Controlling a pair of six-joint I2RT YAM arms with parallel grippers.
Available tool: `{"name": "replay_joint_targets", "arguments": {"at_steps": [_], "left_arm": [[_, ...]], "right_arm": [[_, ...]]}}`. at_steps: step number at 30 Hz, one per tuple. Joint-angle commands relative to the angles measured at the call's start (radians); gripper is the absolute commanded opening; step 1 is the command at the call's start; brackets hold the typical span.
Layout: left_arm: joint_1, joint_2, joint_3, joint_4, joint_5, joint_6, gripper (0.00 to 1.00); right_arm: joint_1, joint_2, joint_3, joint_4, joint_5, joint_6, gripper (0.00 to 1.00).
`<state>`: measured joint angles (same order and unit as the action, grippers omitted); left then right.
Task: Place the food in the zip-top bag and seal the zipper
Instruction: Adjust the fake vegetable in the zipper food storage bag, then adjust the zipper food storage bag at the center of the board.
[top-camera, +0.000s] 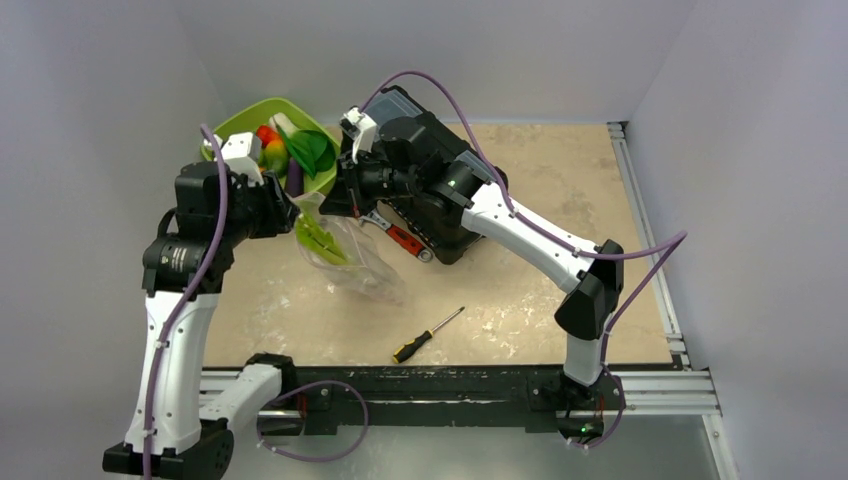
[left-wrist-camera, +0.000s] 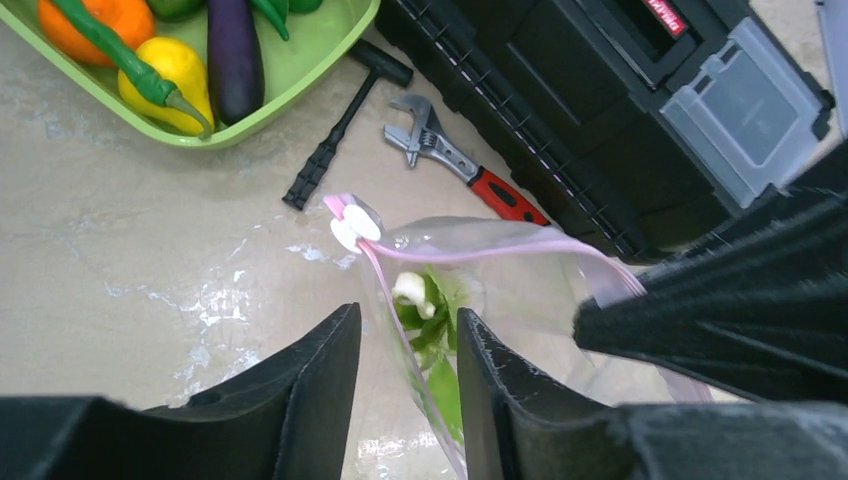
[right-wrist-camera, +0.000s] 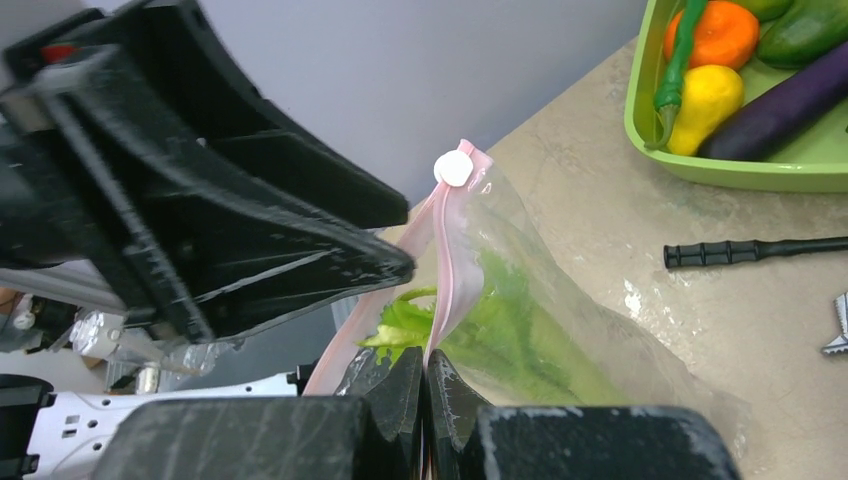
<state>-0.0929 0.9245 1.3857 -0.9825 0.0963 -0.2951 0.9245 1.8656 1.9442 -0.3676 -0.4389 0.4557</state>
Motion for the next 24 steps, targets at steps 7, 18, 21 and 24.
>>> {"name": "replay_joint_targets", "arguments": {"at_steps": [7,18,21,24], "left_arm": [[-0.002,0.105,0.063,0.041,-0.083,0.089,0.14],[-0.002,0.076,0.146,0.030,-0.001,0.099,0.00],[-0.002,0.013,0.128,0.079,0.035,0.081,0.00],[-0.002,-0.033,0.152,0.151,0.072,0.051,0.00]], "right_arm": [[0.005,-0.015,0.059,0.090,-0.092,-0.062,0.00],[0.002,0.009,0.135,0.061,-0.051,-0.118,0.00],[-0.003,-0.020,0.075,0.107,-0.026,-0.149,0.00],[-0.022,0.014,0.095,0.160,-0.049,-0.153,0.00]]}}
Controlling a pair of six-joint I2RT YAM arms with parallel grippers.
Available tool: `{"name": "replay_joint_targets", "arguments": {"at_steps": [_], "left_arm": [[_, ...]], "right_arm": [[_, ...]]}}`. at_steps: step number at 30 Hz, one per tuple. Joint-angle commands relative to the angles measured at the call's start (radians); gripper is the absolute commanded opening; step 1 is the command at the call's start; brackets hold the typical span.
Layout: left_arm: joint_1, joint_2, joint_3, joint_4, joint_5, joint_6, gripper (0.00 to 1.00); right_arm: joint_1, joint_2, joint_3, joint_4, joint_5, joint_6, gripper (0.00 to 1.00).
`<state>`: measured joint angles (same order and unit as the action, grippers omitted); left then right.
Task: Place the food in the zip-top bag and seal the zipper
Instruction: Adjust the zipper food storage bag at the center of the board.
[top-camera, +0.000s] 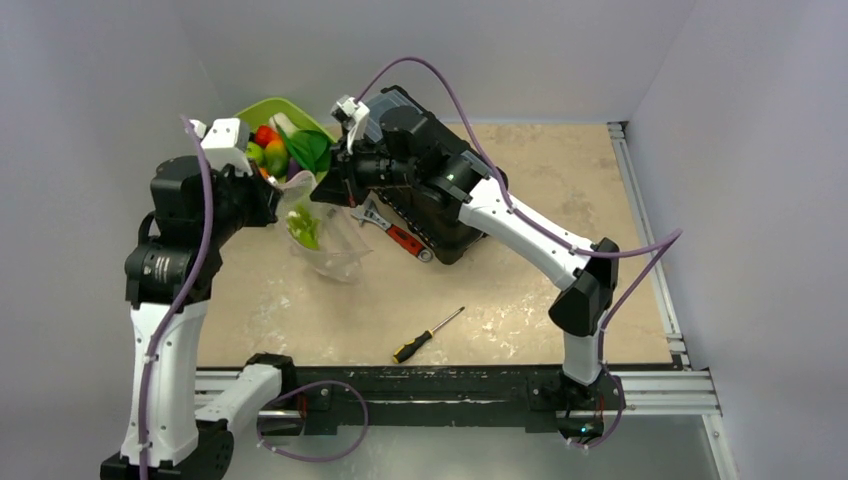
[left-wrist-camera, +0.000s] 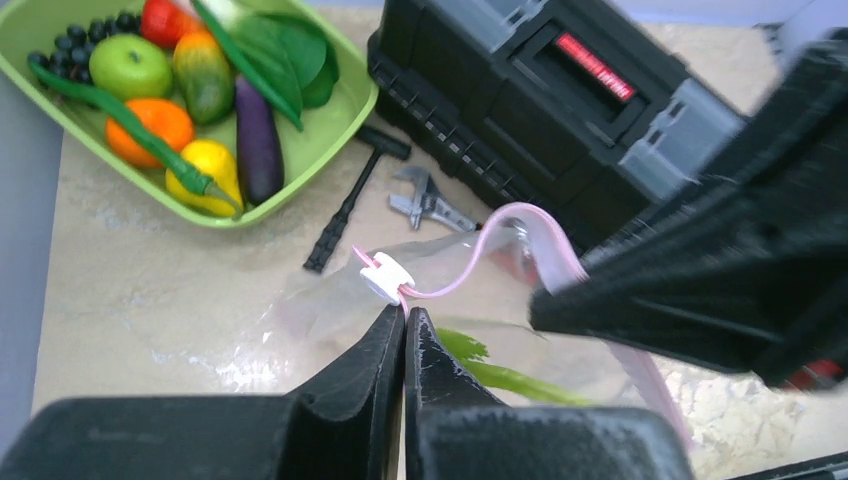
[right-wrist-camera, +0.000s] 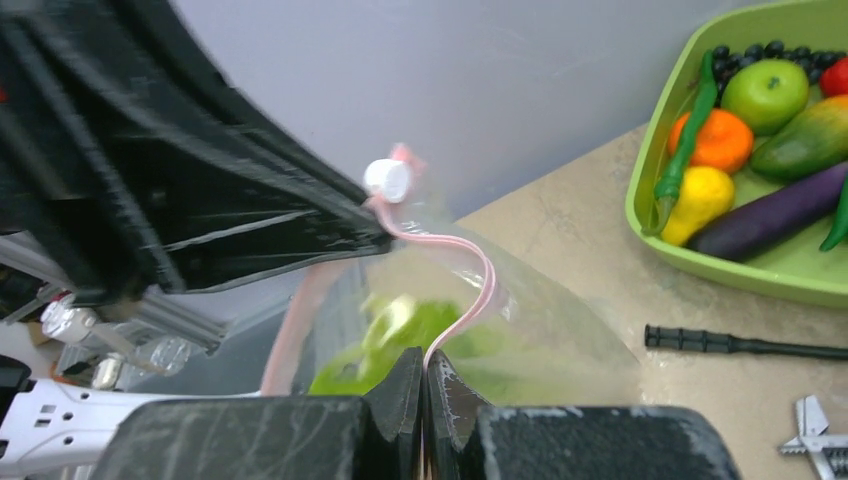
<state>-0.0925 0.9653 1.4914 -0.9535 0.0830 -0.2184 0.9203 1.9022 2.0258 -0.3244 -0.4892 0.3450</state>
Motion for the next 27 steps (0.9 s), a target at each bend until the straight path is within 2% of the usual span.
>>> {"name": "replay_joint_targets", "arguments": {"at_steps": [1,4,6,9,12,14,18,21,27], "left_arm": [[-0.003,-0.073,0.063,0.139,0.103,-0.036,0.00],[-0.003,-0.062,0.098,0.116,0.134,-0.069,0.00],[-0.003,-0.086,0.052,0.080,0.131,-0.091,0.00],[-0.003,-0.158,-0.103,0.089,0.121,-0.112,0.00],[-0.003,-0.190,-0.183,0.087,0.129,-0.131,0.00],[-0.003,-0.192,-0.181,0.078,0.138,-0.138,0.00],[-0.003,-0.195,-0.149,0.078,0.138,-0.164,0.00],[-0.003,-0.191,-0.141,0.082,0.144,-0.199,0.00],[-0.003,-0.184,-0.187,0.147,0.229,-0.269,0.00]], "right_arm": [[-0.019,0.002,0.050,0.103,0.034,-0.051,0.00],[-0.018,0.063,0.156,-0.041,0.084,-0.082,0.00],[-0.018,0.010,0.047,-0.010,0.101,-0.073,0.00],[-0.018,-0.104,-0.199,0.083,0.105,-0.027,0.00],[-0.018,-0.142,-0.270,0.046,0.148,-0.025,0.00],[-0.018,-0.142,-0.245,-0.017,0.187,-0.025,0.00],[-0.018,-0.106,-0.094,-0.203,0.280,-0.053,0.00],[0.001,-0.092,-0.061,-0.286,0.286,-0.074,0.00],[0.070,-0.134,-0.086,-0.419,0.435,-0.159,0.29]]}}
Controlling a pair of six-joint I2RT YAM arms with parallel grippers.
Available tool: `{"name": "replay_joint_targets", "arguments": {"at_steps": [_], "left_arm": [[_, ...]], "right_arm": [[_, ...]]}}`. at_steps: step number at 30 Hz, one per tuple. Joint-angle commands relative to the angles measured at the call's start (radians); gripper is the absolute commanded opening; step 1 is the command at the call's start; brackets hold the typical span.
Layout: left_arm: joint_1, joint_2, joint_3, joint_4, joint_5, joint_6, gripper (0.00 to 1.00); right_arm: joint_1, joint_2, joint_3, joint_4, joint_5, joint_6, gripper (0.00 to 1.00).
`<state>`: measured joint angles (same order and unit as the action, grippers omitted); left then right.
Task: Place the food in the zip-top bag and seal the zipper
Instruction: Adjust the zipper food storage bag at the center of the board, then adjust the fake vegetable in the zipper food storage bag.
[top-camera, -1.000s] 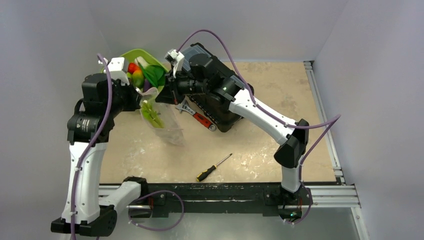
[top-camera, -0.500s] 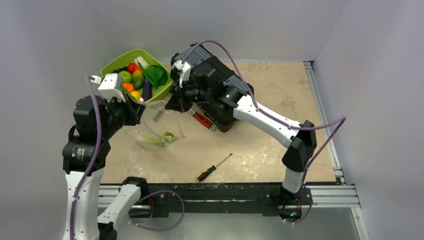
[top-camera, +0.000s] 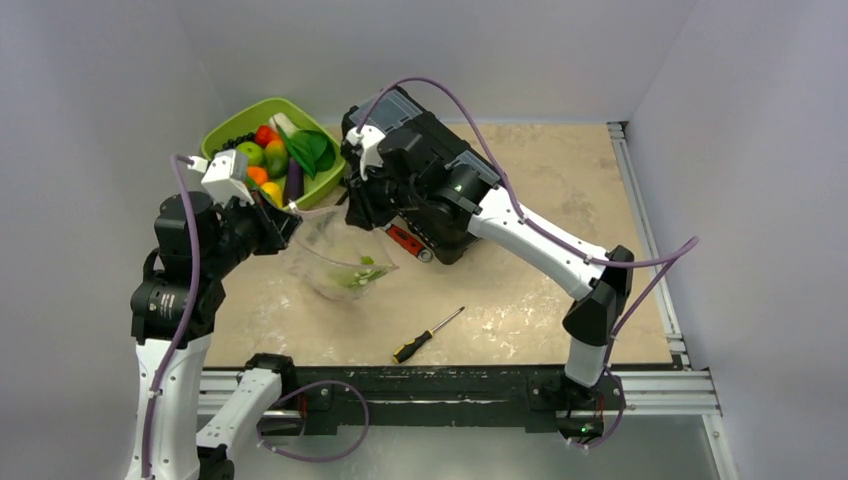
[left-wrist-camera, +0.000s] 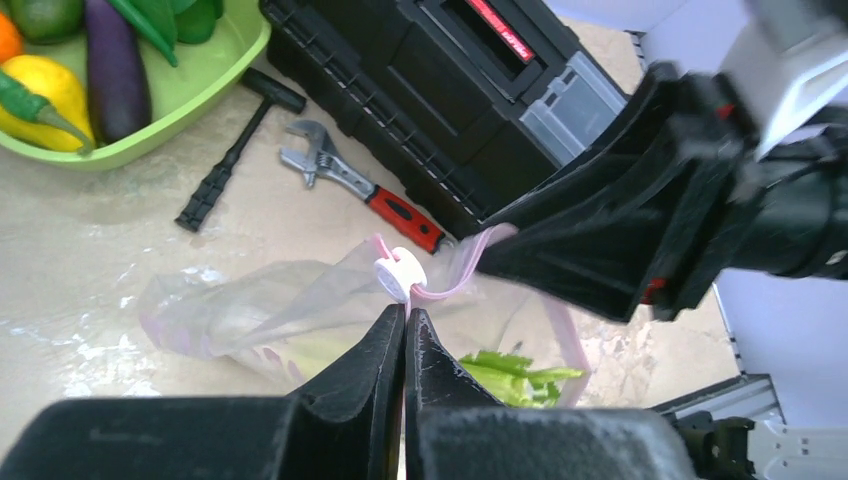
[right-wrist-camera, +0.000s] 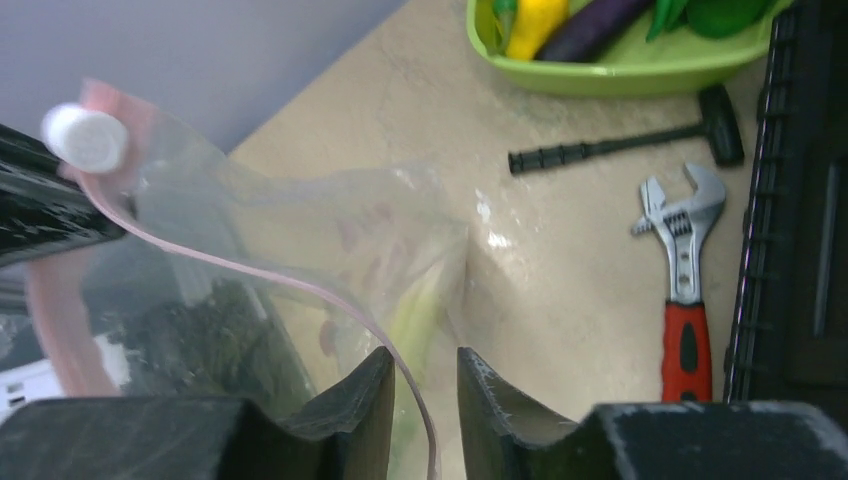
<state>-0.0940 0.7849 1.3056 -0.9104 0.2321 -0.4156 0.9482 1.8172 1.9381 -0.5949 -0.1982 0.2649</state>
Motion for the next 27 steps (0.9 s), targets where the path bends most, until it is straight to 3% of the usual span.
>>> {"name": "replay_joint_targets", "arguments": {"at_steps": [1,7,13,18,19,20,23,25,27], "left_arm": [[-0.001,-0.001,-0.013,0.117,0.098,-0.082,0.00],[-0.002,0.026,-0.072,0.197,0.224,-0.109,0.00],[-0.003,0.031,-0.186,0.377,0.374,-0.230,0.00],[-0.003,0.029,-0.218,0.424,0.402,-0.273,0.00],[-0.004,0.027,-0.218,0.429,0.405,-0.276,0.00],[-0.004,0.025,-0.217,0.433,0.408,-0.281,0.00],[-0.004,0.017,-0.215,0.445,0.419,-0.295,0.00],[-0.004,0.006,-0.215,0.445,0.420,-0.298,0.00],[-0.004,-0.005,-0.212,0.435,0.419,-0.293,0.00]], "right_arm": [[0.044,-0.062,-0.008,-0.163,0.158,-0.085,0.35],[0.062,-0.175,-0.050,-0.270,0.352,-0.102,0.62],[0.173,-0.209,0.051,-0.379,0.394,-0.068,0.66],[0.236,-0.263,0.016,-0.317,0.284,-0.011,0.68],[0.236,-0.276,-0.014,-0.274,0.239,0.007,0.66],[0.235,-0.274,-0.028,-0.243,0.228,0.020,0.58],[0.235,-0.240,-0.053,-0.174,0.234,0.072,0.24],[0.235,-0.224,-0.074,-0.131,0.264,0.097,0.14],[0.235,-0.212,-0.088,-0.108,0.306,0.089,0.13]]}}
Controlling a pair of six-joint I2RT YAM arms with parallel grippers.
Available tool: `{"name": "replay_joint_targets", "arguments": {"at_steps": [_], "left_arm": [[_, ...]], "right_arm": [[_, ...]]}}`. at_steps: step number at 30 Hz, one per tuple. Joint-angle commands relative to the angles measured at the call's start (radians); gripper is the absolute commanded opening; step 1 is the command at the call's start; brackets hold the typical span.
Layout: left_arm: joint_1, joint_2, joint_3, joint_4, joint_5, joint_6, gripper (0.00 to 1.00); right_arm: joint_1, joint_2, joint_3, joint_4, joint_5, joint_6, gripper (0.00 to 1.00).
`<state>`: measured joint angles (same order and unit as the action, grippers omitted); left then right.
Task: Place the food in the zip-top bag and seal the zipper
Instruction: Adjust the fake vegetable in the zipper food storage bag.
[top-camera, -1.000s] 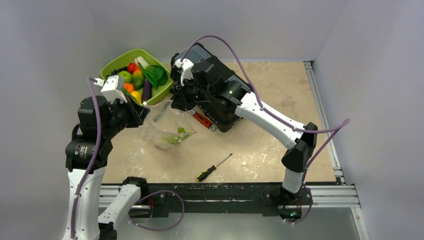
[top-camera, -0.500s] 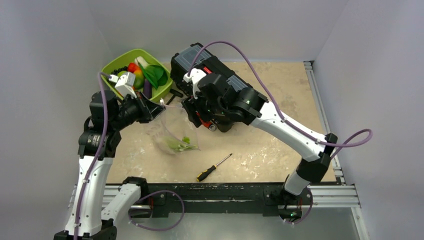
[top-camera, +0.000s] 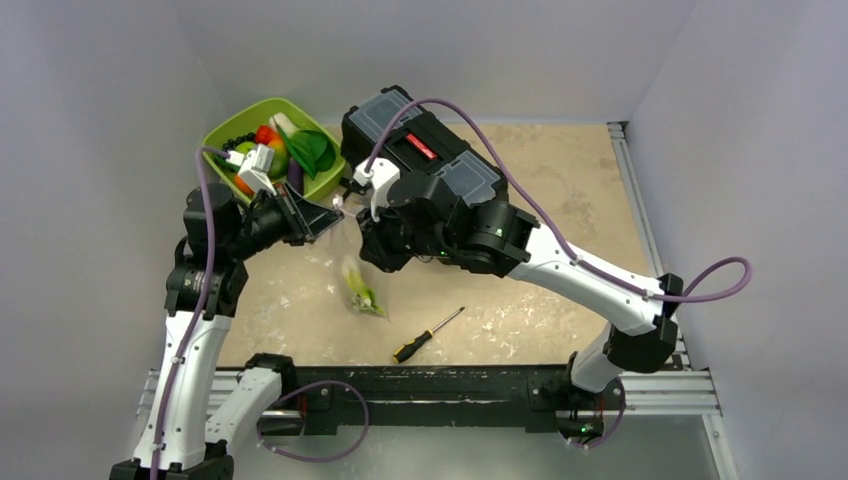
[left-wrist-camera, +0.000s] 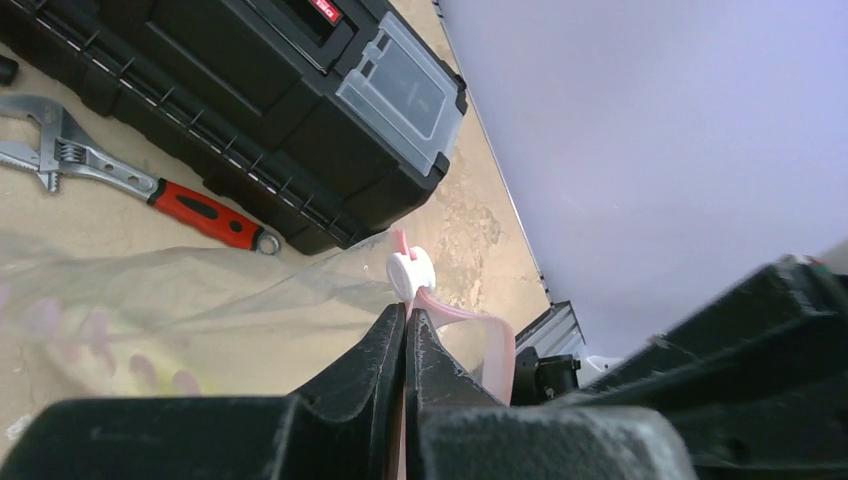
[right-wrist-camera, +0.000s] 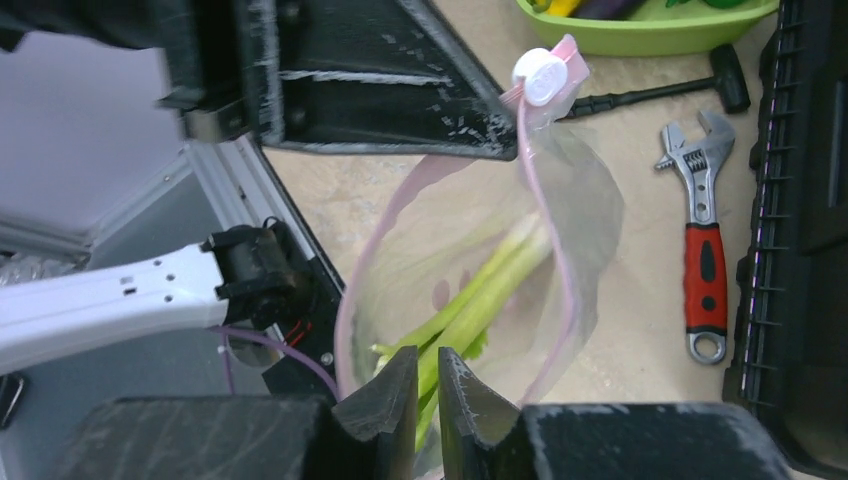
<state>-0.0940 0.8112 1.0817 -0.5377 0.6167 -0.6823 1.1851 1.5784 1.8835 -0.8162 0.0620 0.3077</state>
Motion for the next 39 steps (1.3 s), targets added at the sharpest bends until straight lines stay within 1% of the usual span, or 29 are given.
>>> {"name": "replay_joint_targets", "arguments": {"at_steps": [1,4,6,8,10,11,13,14,18,22,27,29,31,33,35,38,39], "left_arm": [[-0.004,-0.035,0.014,0.049,0.034,-0.021,0.00],[-0.004,-0.038,0.017,0.048,0.032,-0.027,0.00],[-0.004,-0.039,0.008,0.074,0.034,-0.050,0.00],[-0.004,-0.044,-0.022,0.121,0.026,-0.087,0.00],[-0.004,-0.055,-0.055,0.163,0.006,-0.127,0.00],[-0.006,-0.061,-0.070,0.182,-0.008,-0.144,0.00],[-0.007,-0.073,-0.096,0.217,-0.030,-0.175,0.00],[-0.010,-0.076,-0.104,0.234,-0.033,-0.184,0.00],[-0.020,-0.056,-0.114,0.253,-0.035,-0.192,0.00],[-0.035,-0.041,-0.127,0.286,-0.042,-0.209,0.00],[-0.078,-0.019,-0.124,0.325,-0.063,-0.224,0.00],[-0.098,-0.011,-0.122,0.336,-0.075,-0.229,0.00],[-0.119,-0.005,-0.120,0.343,-0.091,-0.229,0.00],[-0.135,0.003,-0.116,0.345,-0.099,-0.229,0.00],[-0.148,0.004,-0.113,0.344,-0.105,-0.229,0.00],[-0.159,-0.005,-0.109,0.335,-0.118,-0.224,0.00],[-0.160,-0.007,-0.107,0.333,-0.120,-0.224,0.00]], "right_arm": [[-0.003,0.031,-0.044,0.130,0.062,0.036,0.13],[-0.004,0.059,-0.044,0.137,0.048,0.013,0.13],[0.000,0.077,-0.051,0.123,0.073,0.027,0.14],[0.001,0.079,-0.093,0.137,0.060,0.092,0.16],[0.003,0.060,-0.178,0.158,0.109,0.162,0.17],[0.004,0.052,-0.209,0.162,0.141,0.195,0.20],[0.002,0.033,-0.261,0.169,0.160,0.225,0.30],[0.002,0.026,-0.281,0.168,0.152,0.241,0.35],[0.003,0.026,-0.329,0.125,0.137,0.245,0.51],[0.002,0.017,-0.386,0.134,0.066,0.239,0.67],[0.002,0.011,-0.406,0.077,0.099,0.231,0.76],[0.002,0.009,-0.436,0.092,0.099,0.224,0.76],[0.002,0.009,-0.474,0.129,0.064,0.225,0.75],[0.002,0.006,-0.507,0.151,0.030,0.251,0.70],[0.002,0.004,-0.507,0.147,0.047,0.262,0.61],[0.002,0.009,-0.495,0.136,0.083,0.259,0.40],[0.002,0.013,-0.492,0.129,0.089,0.256,0.35]]}}
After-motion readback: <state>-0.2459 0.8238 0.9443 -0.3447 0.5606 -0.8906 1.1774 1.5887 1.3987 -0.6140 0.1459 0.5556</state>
